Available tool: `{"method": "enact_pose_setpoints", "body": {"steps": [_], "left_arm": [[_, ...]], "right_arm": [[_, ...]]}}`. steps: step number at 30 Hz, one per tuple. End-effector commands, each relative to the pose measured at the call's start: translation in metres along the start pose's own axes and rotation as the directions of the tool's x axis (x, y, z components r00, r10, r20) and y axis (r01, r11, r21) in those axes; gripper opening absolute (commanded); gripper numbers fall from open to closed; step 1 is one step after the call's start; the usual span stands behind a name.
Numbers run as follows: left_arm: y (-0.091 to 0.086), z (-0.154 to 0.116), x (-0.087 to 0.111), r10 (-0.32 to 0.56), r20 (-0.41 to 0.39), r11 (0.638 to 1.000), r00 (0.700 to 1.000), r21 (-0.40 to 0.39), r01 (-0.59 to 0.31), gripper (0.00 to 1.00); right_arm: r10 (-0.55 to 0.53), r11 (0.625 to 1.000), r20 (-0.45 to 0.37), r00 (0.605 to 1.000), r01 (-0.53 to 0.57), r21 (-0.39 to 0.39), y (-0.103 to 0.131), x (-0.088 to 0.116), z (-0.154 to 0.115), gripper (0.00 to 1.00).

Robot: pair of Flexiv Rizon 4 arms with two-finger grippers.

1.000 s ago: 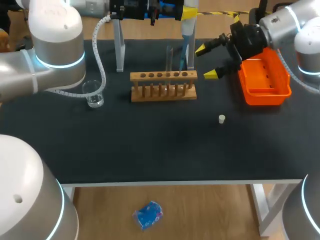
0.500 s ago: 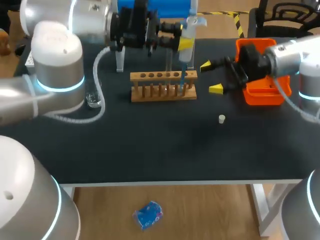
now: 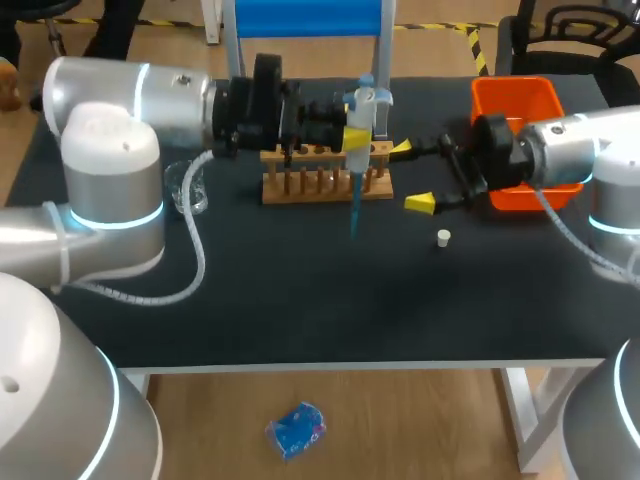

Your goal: Invert the test tube, pick up the pipette, mount the tip to pipette, aspirate from beaker and dispense into the tube, eject the tip, return the pipette, and cap with the stopper.

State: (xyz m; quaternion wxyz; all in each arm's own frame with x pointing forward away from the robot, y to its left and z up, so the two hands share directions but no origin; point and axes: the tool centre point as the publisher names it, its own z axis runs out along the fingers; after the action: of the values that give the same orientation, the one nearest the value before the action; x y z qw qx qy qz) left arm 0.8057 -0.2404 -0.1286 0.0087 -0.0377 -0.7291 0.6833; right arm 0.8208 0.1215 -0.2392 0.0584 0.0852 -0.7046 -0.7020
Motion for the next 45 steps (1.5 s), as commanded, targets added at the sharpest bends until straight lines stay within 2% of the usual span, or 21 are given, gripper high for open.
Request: {"method": "enact_pose_setpoints", "body": {"steps": [1,3,16,20,31,40,41,45], "left_arm": [[0.013,0.0,0.004,-0.006,0.006,1.0,1.0,0.011,0.006,0.0],[0.017,-0.001,0.005,-0.019,0.006,1.0,1.0,-0.015,0.019,0.0],[0.017,-0.001,0.005,-0.019,0.006,1.0,1.0,-0.015,0.019,0.0],[0.017,-0.001,0.005,-0.019,0.006,1.0,1.0,-0.015,0.019,0.0],[0.017,-0.001,0.005,-0.019,0.006,1.0,1.0,-0.015,0.019,0.0],[0.017,-0.001,0.005,-0.019,0.006,1.0,1.0,-0.015,0.019,0.0],[0.017,-0.001,0.005,-0.019,0.006,1.0,1.0,-0.015,0.019,0.0],[0.017,-0.001,0.005,-0.019,0.006,1.0,1.0,-0.015,0.019,0.0]], "right_arm": [[-0.001,1.0,0.051,0.999,0.001,0.013,0.004,0.01,0.019,1.0],[-0.002,1.0,0.052,0.999,0.001,0.015,0.007,0.01,0.02,1.0],[-0.002,1.0,0.052,0.999,0.001,0.015,0.007,0.01,0.02,1.0],[0.011,1.0,0.066,0.998,-0.012,0.008,0.011,0.005,0.028,1.0],[0.017,1.0,0.092,0.996,-0.018,0.009,0.033,0.003,0.048,1.0],[0.008,1.0,0.076,0.997,-0.009,0.002,0.045,0.006,0.06,1.0],[0.01,1.0,0.076,0.997,-0.01,-0.001,0.046,0.006,0.062,0.87],[0.012,1.0,0.07,0.998,-0.012,-0.004,0.049,0.006,0.066,0.85]]}}
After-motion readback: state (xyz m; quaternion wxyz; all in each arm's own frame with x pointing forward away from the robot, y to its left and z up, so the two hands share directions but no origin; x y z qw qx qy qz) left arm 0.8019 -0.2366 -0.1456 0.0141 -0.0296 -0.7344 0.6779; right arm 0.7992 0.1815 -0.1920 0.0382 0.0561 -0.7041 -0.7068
